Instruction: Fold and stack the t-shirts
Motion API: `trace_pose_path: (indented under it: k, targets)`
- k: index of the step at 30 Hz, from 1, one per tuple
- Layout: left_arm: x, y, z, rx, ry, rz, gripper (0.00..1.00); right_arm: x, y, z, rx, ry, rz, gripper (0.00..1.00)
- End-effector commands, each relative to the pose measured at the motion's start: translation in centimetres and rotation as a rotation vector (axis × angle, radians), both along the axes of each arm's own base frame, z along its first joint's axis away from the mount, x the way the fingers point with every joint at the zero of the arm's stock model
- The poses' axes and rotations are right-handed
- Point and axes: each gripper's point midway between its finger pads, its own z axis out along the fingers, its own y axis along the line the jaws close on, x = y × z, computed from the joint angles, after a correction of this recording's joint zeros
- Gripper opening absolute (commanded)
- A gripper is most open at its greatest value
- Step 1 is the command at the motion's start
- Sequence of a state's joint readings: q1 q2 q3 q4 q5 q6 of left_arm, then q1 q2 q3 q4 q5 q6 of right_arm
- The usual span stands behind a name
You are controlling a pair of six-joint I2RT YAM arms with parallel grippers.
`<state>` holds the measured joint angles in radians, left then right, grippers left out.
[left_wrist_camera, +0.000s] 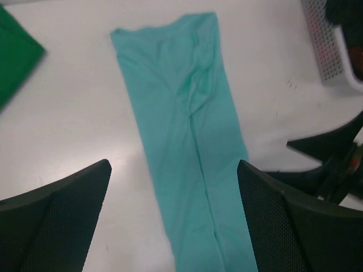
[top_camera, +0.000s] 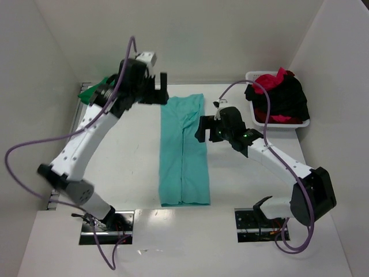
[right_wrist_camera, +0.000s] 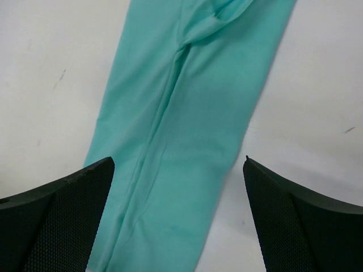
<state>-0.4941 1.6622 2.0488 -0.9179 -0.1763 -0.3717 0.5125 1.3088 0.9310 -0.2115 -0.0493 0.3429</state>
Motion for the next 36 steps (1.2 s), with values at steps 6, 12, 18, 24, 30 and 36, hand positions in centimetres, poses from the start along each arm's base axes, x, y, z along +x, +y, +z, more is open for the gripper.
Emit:
trace_pose_path:
  k: [6,12,18,24,30,36]
  targets:
    - [-10.4,0.6,-15.7,-0.24,0.302,-0.03,1.0,-5.3,1.2,-2.6,0.207,0.251,-0.03,1.0]
    - [-14.8,0.2,-19.4,-0.279,0.421,-0.084,1.0,-9.4,0.0,-4.9,0.271,0.382,-0.095,1.0]
    - [-18.5,0.1,-22.0,-0.32,0.543,-0.115,1.0,-13.1,-0.8,-7.6,0.242,0.484,-0.141,1.0]
    - [-22.0,-1.2,-23.9,-0.341,0.669,-0.1,1.0,-16.6,-1.5,-10.7,0.199,0.617,-0.198,0.98]
    - [-25.0,-3.5,-27.0,-0.23,0.799,-0.101,1.0,-18.6,-1.6,-11.6,0.182,0.675,-0.182,0.94]
    - [-26.6,-3.5,-27.7,-0.224,0.841,-0.041,1.0,-20.4,-0.9,-11.5,0.194,0.705,-0.141,0.91]
